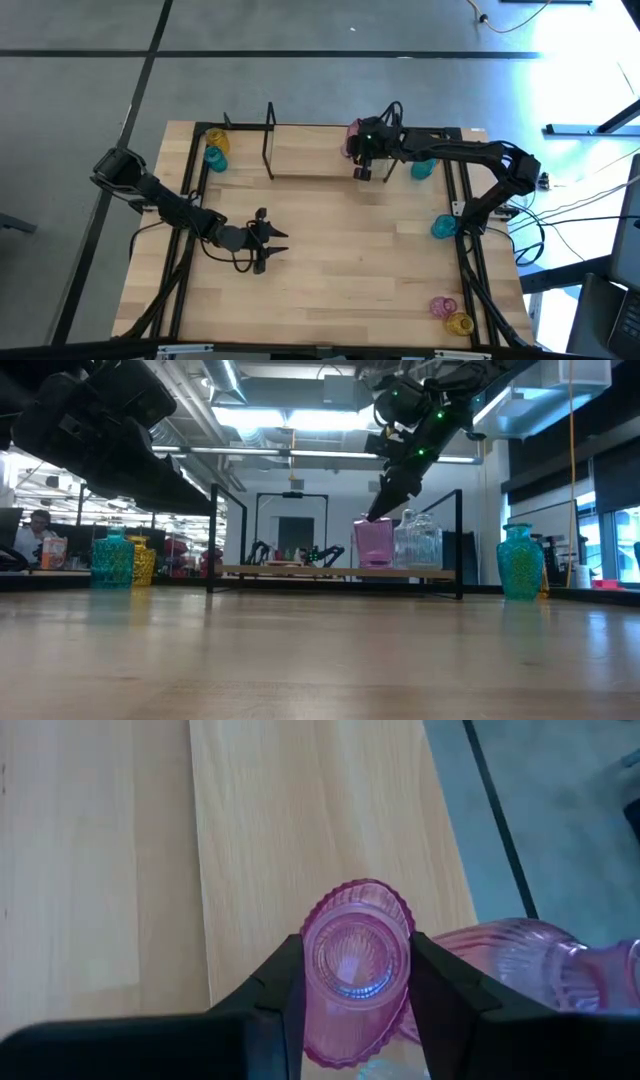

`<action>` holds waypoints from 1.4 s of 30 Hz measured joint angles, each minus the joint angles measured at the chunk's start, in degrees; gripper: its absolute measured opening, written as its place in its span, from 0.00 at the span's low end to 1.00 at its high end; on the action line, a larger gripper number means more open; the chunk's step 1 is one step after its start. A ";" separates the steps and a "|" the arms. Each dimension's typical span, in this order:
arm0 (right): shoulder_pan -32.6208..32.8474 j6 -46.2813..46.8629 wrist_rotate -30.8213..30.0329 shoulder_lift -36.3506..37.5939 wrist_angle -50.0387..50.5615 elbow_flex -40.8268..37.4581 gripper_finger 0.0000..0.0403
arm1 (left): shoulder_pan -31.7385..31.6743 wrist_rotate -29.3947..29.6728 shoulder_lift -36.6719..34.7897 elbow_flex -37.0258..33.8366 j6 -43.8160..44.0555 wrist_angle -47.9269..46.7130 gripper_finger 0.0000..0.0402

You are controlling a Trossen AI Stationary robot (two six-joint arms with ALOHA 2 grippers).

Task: Sort vases onto shelf
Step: Put the top pink vase on the shelf aligned with the other pink vase

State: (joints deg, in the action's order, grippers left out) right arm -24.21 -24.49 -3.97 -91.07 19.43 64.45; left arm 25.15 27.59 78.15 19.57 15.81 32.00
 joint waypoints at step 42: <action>-0.94 1.67 -1.44 -3.76 -2.66 0.07 0.39 | 0.00 -0.28 -0.02 0.00 -1.36 0.12 0.40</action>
State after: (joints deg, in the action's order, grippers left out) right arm -25.15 -22.82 -5.41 -94.83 16.78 64.51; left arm 25.15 27.31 78.13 19.57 14.46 32.12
